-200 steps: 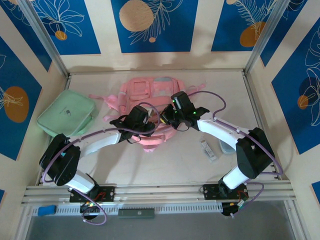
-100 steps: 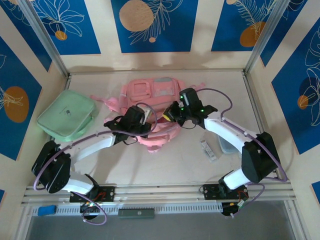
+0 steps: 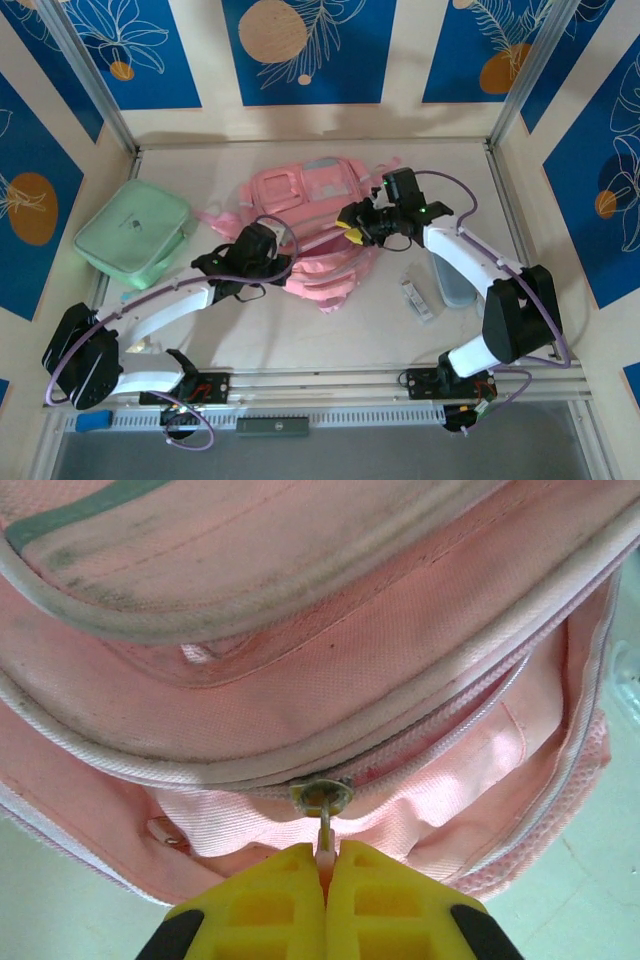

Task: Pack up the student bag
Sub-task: Unzip the student bag at the center of the table.

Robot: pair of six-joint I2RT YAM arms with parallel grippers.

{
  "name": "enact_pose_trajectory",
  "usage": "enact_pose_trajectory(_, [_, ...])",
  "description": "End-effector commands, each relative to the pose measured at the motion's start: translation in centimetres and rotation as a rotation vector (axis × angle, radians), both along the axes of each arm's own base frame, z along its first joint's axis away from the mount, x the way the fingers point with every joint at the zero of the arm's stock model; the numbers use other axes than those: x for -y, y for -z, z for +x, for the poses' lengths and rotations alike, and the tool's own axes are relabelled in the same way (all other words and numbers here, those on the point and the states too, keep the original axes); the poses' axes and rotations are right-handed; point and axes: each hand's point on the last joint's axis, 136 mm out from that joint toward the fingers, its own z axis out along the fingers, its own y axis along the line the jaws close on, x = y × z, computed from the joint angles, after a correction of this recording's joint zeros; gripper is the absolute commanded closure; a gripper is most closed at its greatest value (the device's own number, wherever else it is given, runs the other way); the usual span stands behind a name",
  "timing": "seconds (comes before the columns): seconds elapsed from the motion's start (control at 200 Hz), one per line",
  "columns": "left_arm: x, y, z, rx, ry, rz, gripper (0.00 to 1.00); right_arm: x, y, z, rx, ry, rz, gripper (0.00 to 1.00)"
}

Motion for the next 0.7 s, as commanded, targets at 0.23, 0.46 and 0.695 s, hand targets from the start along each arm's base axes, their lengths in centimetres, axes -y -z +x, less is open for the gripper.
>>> enact_pose_trajectory(0.23, [4.3, -1.4, 0.3, 0.026, 0.027, -0.07, 1.0, -5.2, 3.7, -2.2, 0.032, 0.121, -0.107, 0.38])
enact_pose_trajectory(0.46, [2.6, -1.4, 0.2, 0.05, -0.009, -0.022, 1.0, -4.7, 4.9, -0.8, 0.054, 0.179, -0.205, 0.57])
enact_pose_trajectory(0.695, [0.6, -1.4, -0.2, 0.062, -0.031, 0.029, 1.0, -4.4, 3.1, -0.8, 0.1, 0.071, -0.204, 0.95])
